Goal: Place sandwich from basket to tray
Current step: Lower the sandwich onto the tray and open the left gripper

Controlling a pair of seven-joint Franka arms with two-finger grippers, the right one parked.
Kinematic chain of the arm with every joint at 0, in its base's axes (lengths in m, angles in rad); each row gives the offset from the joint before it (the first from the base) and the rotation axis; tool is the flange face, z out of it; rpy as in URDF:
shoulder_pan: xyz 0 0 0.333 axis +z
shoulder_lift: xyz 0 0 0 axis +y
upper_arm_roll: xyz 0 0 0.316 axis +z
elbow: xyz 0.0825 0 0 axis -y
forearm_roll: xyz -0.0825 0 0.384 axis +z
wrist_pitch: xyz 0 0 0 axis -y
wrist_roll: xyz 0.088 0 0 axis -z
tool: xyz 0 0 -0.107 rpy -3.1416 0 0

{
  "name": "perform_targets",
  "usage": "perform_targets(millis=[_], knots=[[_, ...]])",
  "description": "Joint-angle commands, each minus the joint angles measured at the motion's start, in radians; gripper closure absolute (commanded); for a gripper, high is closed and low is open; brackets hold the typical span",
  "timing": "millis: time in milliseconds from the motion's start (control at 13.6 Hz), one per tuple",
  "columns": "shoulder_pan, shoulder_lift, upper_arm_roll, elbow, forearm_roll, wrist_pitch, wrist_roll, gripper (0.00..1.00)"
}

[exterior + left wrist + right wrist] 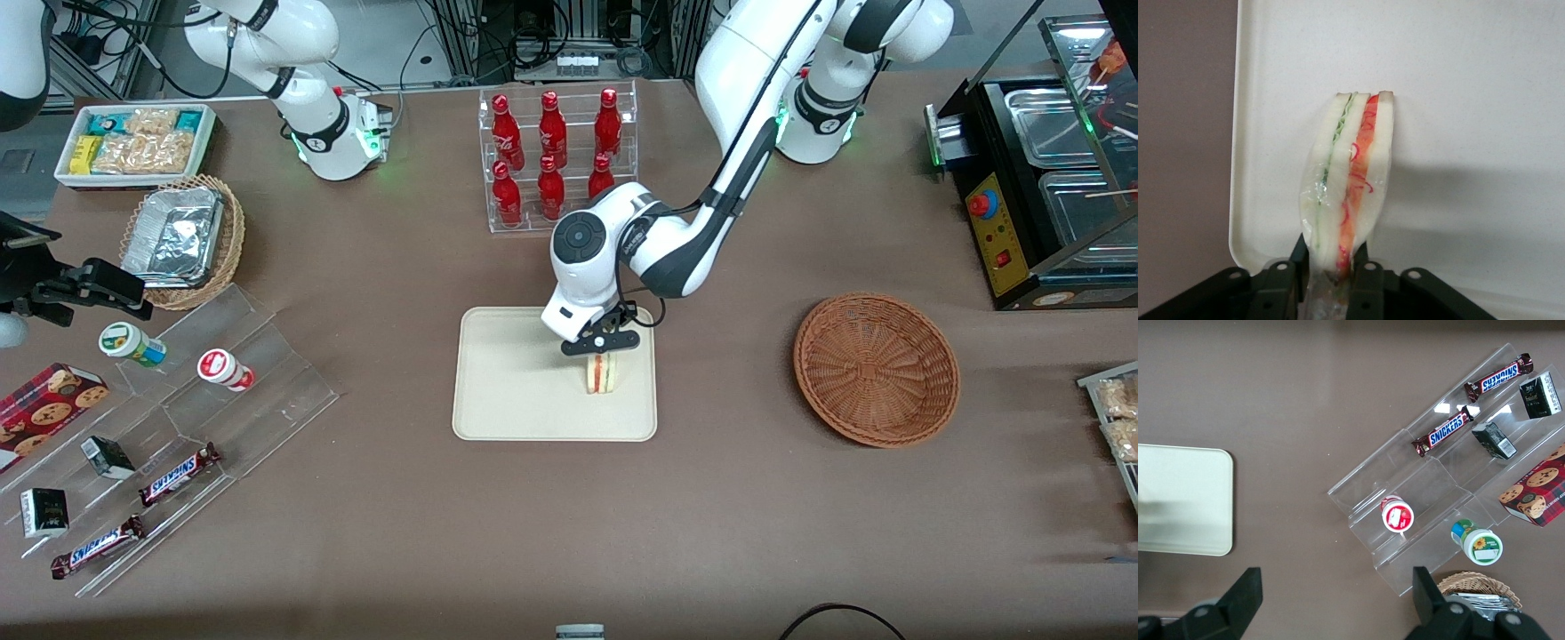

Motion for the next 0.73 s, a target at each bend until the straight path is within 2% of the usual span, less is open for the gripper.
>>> perform_targets(millis=[0,147,661], knots=[[0.005,-0.016,0.01,0.035,0.002,-0.015,-0.003,0.0],[0.016,-0.077,0.025,0.038,-0.009,-0.099,-0.018,0.0],[0.015,-0.369,0.224,0.038,-0.007,-0.387,-0.026,0.0]])
